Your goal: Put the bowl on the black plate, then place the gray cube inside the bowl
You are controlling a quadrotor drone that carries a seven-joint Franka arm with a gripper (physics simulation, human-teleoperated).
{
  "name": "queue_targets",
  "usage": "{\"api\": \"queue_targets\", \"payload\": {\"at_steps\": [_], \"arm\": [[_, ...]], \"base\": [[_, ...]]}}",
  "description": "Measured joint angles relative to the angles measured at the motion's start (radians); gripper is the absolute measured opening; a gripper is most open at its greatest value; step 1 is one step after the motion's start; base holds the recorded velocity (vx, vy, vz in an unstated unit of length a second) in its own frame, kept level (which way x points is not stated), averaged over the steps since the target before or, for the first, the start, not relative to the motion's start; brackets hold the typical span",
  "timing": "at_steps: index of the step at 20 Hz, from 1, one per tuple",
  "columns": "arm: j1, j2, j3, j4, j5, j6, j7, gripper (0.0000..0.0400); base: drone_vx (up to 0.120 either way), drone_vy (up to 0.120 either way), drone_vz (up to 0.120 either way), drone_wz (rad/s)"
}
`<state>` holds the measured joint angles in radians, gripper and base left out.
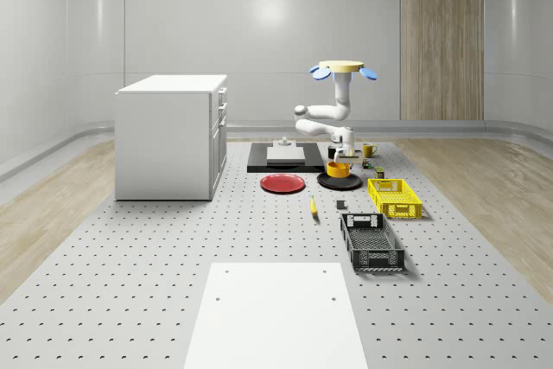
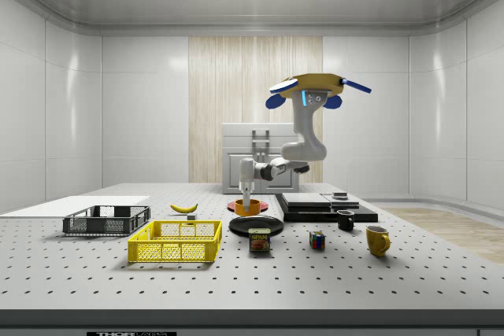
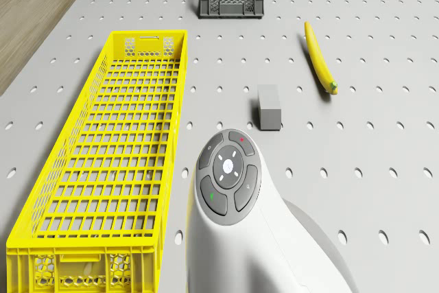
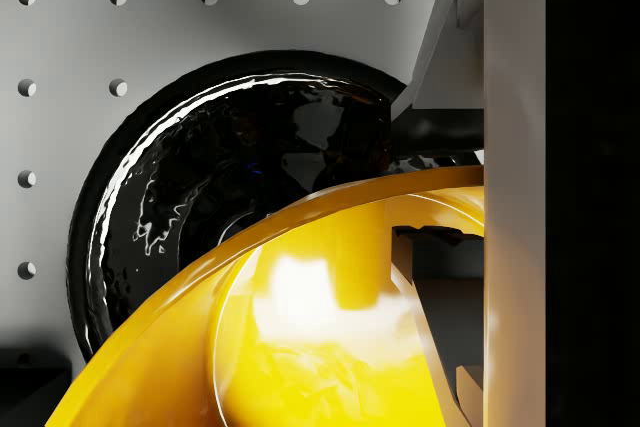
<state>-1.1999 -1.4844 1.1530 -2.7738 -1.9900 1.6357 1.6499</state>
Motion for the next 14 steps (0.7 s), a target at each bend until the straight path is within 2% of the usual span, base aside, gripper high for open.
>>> {"api": "queue_targets", "payload": {"at_steps": [7, 14], "arm": [[-0.012, 0.005, -0.065, 0.028, -0.061, 0.029, -0.002, 0.0100], [0.029, -0.009, -0.123, 0.000, -0.114, 0.047, -0.008, 0.0100]], "base": [[0.000, 0.000, 0.000, 0.000], [0.000, 0.000, 0.000, 0.000]]}}
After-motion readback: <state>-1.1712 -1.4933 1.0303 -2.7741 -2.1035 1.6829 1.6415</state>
